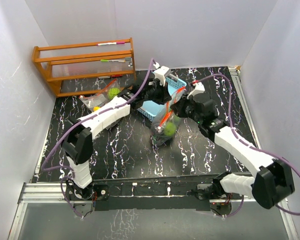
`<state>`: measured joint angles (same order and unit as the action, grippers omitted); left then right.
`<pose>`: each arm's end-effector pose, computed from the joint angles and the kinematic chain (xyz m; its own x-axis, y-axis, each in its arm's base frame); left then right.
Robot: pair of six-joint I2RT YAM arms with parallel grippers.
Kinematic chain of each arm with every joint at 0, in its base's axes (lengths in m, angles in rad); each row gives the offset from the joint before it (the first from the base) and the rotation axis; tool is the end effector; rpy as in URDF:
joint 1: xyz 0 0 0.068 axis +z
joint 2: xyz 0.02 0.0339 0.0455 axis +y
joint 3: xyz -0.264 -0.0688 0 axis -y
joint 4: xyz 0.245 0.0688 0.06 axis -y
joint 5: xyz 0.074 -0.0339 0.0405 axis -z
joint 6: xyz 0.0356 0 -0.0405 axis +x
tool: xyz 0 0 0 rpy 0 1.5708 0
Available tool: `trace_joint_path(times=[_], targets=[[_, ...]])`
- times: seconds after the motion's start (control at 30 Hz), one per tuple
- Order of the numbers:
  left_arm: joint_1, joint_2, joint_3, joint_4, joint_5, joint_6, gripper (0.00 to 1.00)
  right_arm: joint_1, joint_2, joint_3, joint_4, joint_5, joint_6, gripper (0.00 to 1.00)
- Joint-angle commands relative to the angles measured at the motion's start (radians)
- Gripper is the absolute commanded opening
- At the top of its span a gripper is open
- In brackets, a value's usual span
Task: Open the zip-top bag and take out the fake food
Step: Open the zipper of the food storage bag at the center of the board.
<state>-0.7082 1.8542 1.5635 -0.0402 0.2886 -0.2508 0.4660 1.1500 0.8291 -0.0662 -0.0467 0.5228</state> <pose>0.3337 -0.2991 0.3191 -0.4445 0.0675 -0.8932 0.7409 0.5882 -0.3243 0.2360 0.1206 0.2928 -0.5356 0.2889 -0.7935 -0.2539 0.8411 0.4776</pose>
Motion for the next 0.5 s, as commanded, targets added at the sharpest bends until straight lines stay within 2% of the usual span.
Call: trace_joint_path(times=[0.0, 0.23, 0.33, 0.47], targets=[[0.045, -0.174, 0.047, -0.114, -0.101, 0.051, 0.0, 0.073, 0.111, 0.168, 0.153, -0.032, -0.024, 0.07], [0.198, -0.355, 0.018, -0.212, -0.133, 0.032, 0.0, 0.31, 0.364, 0.488, 0.21, -0.042, -0.022, 0.07], [0.21, -0.395, 0.067, -0.287, -0.195, 0.066, 0.0, 0.336, 0.439, 0.573, 0.213, -0.081, -0.008, 0.07], [0.211, -0.423, 0.096, -0.333, -0.193, 0.072, 0.0, 0.336, 0.431, 0.558, 0.225, -0.08, -0.004, 0.07]])
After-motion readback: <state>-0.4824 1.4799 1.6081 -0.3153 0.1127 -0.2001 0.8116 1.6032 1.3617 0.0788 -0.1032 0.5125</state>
